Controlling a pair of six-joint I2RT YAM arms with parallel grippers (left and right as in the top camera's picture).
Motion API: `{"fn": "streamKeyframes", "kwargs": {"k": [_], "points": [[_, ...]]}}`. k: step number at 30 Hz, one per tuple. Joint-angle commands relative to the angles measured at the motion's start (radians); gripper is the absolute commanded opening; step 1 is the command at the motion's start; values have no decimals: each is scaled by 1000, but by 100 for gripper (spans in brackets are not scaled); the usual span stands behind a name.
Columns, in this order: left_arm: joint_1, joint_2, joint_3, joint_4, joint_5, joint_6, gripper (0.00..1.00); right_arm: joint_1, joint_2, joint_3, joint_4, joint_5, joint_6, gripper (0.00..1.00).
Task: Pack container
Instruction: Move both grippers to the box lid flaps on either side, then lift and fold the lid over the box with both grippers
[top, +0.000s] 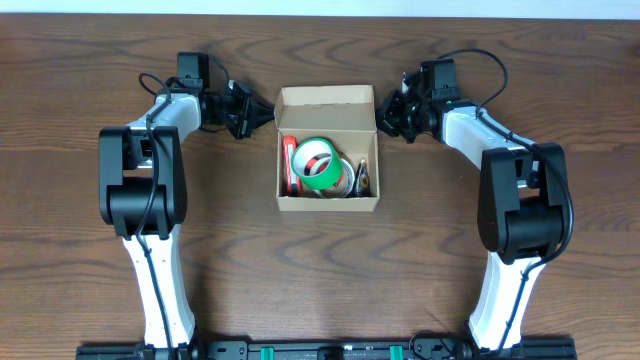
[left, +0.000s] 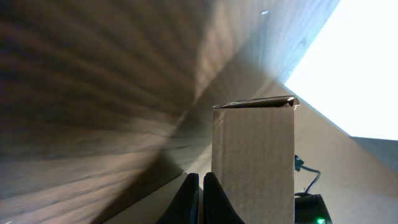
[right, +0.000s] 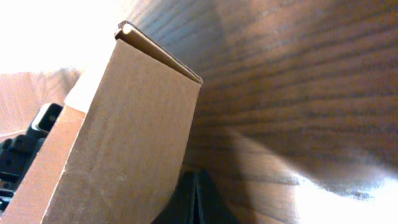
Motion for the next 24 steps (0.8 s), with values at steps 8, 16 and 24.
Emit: {"fn": "streamKeyframes", "kwargs": {"k": [8,16,24], "points": [[-4,9,15,72,117,61,5,36,25,11,37,-6,-202,1],[-3,9,15,142,171,168,5,36,23,11,94,-11,-324,1],[-3,9,15,227,211,181,5,36,5,11,163,-64,-362,1]]}}
